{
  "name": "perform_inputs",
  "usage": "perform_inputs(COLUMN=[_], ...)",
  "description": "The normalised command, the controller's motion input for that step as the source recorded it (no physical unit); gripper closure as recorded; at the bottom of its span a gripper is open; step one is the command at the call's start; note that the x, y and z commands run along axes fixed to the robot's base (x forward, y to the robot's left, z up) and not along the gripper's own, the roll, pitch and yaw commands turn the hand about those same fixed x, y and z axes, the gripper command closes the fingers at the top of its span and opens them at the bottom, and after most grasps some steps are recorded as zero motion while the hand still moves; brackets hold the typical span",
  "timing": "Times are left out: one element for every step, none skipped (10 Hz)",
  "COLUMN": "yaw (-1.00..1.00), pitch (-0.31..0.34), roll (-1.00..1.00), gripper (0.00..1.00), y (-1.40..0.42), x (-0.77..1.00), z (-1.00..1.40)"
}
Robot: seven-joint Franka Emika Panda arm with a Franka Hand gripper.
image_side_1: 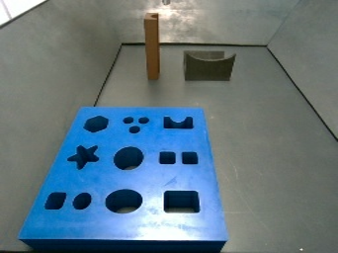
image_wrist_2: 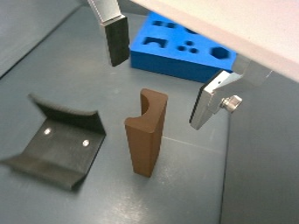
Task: Pick up the arch object. Move up. Place the arch object on the fixture. Regrasp the arch object. Rotate the arch object. Move to above the board. Insert the arch object.
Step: Rotate the arch object.
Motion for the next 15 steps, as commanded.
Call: perform_inputs(yaw=[-1.00,-1.00,-1.00,-1.00,-1.00,-1.00,-1.00,-1.00,-1.00,-1.00,-1.00,-1.00,-1.00,-0.84,-0.52], pitch=[0.013,0.014,0.015,0.016,0.018,0.019,0.021,0.023,0.027,0.029,0.035,0.041,0.055,0.054,0.053], roll=[-0.02,-0.03,-0.03,-0.03,-0.03,-0.04,-0.04,-0.04,-0.05,-0.06,-0.07,-0.08,-0.10,-0.11,-0.11], gripper=[0.00,0.00,0.00,0.00,0.00,0.00,0.00,0.00,0.00,0.00,0.00,0.00,0.00,0.00,0.00], y=[0.01,0.01,0.01,0.01,0.01,0.01,0.01,0.01,0.01,0.01,0.01,0.01,0.01,0.01,0.01], x=[0.02,0.02,0.02,0.02,0.02,0.02,0.02,0.02,0.02,0.02,0.02,0.02,0.02,0.02,0.02], z=[-0.02,-0.02,-0.02,-0.02,-0.02,-0.02,-0.02,-0.02,-0.02,-0.02,-0.02,-0.02,-0.02,-0.02,-0.01])
